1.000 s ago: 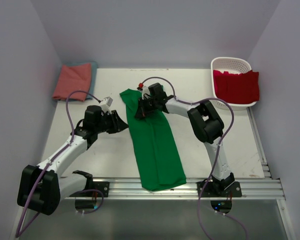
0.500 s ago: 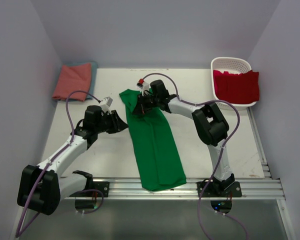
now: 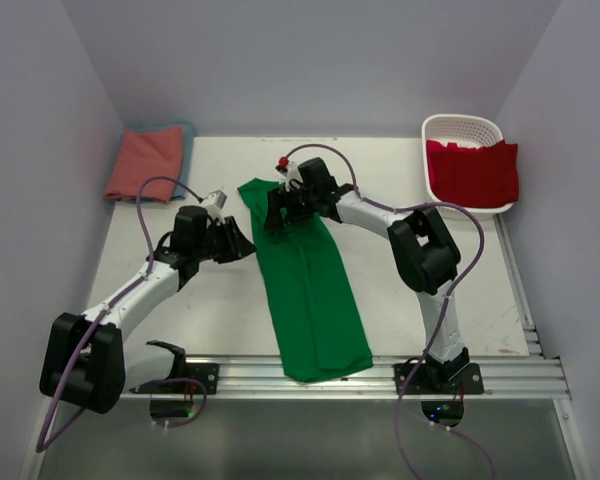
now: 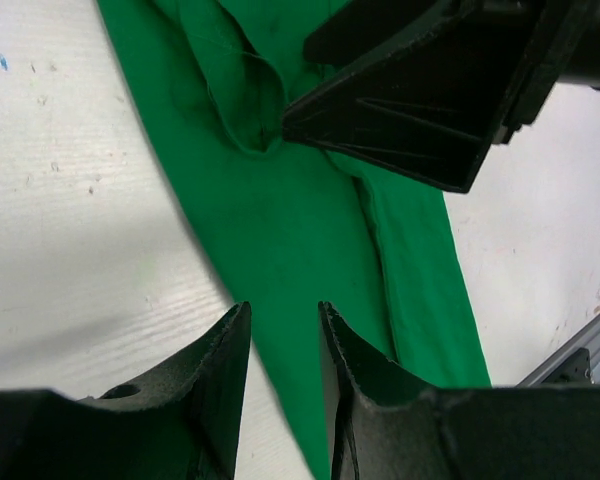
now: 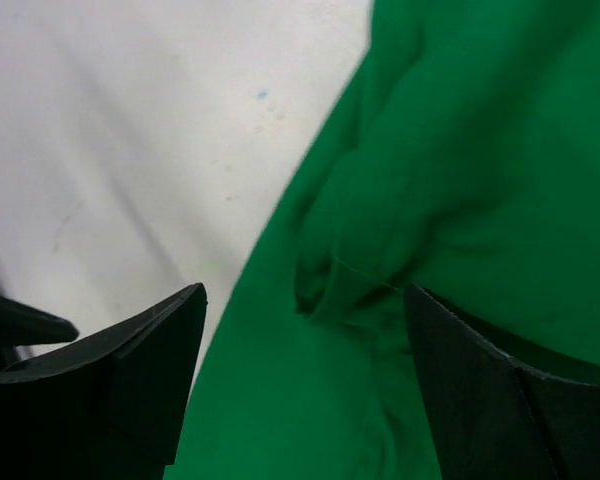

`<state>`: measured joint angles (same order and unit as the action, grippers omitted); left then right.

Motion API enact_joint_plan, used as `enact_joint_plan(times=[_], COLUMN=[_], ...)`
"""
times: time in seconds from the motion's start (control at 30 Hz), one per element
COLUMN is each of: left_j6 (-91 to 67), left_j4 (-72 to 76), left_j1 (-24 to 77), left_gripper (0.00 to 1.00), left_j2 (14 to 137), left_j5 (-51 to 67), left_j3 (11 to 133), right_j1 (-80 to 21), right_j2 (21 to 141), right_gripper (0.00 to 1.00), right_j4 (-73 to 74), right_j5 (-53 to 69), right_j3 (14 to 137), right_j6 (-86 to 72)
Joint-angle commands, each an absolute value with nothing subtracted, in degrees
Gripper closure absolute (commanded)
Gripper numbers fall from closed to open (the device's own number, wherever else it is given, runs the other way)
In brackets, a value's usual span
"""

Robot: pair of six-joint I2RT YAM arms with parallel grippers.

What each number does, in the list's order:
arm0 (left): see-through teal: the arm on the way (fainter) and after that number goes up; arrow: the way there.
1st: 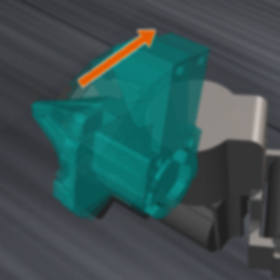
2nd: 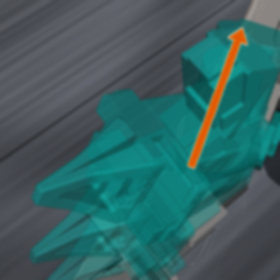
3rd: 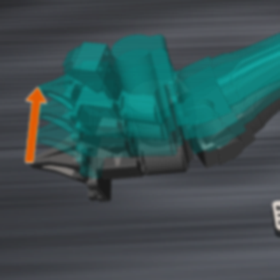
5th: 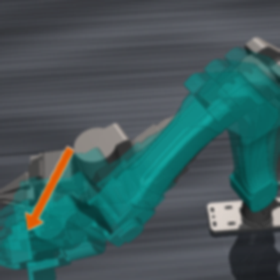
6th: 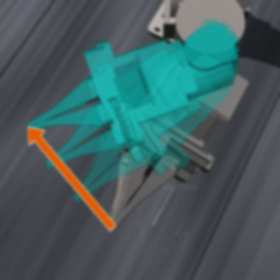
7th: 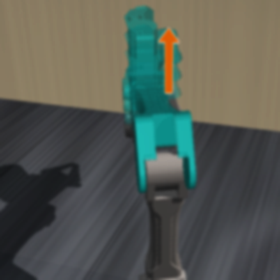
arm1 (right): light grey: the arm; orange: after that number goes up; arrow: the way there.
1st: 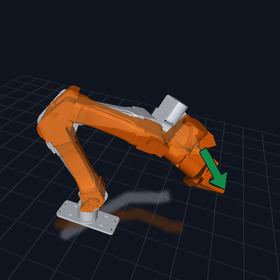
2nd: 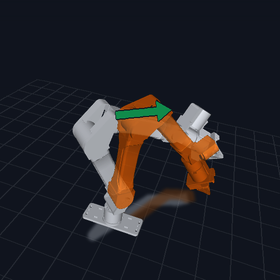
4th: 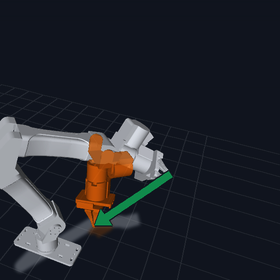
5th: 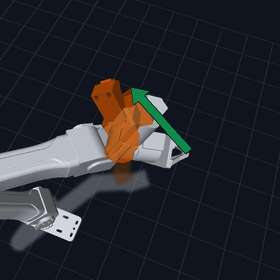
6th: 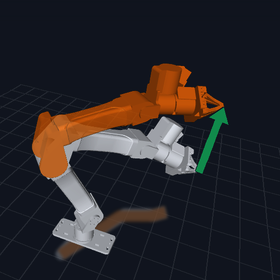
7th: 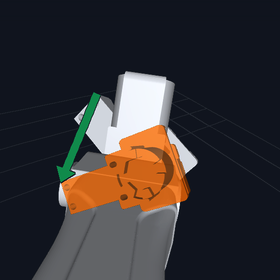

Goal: Fold and stack the t-shirts
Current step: Fold the tshirt

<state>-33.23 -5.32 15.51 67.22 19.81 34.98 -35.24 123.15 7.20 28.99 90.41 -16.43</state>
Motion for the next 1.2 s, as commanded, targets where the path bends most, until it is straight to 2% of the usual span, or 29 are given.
enact_joint_plan(times=[0.0,0.07,0.1,0.13,0.17,0.23,0.53,0.87,1.17], left_j6=[-32.2,-32.2,-32.3,-32.5,-32.9,-33.7,-35.7,-36.1,-33.4], left_j4=[-1.0,1.8,3.0,3.9,4.7,8.9,5.1,5.1,0.2], left_j1=[15.7,15.7,15.7,15.7,15.7,15.7,15.9,16.0,16.0], left_gripper=[0.63,0.67,0.86,0.96,1.0,1.0,1.0,1.0,1.0], left_j2=[70.5,74.8,76.5,79.9,81.8,87.4,114.5,122.3,127.2], left_j5=[18.7,19.2,20.1,20.9,21.9,24.6,30.4,30.1,27.3], left_j3=[40.5,45.1,46.9,48.5,51.9,54.9,80.6,83.3,86.7], right_j1=[-35.3,-35.3,-35.2,-35.2,-35.2,-35.3,-34.8,-33.8,-33.7], right_j2=[113.9,111.3,110.1,107.8,106.8,104.3,106.4,115.7,123.4], right_gripper=[0.18,0.29,0.45,0.57,0.71,1.0,1.0,1.0,1.0], right_j4=[11.4,11.9,12.2,12.3,12.7,13.4,18.2,16.1,25.7], right_j5=[14.6,8.5,5.9,4.5,3.0,-0.9,-1.6,2.1,-11.8], right_j3=[90.3,88.7,88.3,87.8,86.6,85.5,82.3,85.7,92.5], right_j6=[-15.2,-15.8,-15.6,-15.4,-15.5,-15.3,-17.2,-19.5,-25.0])
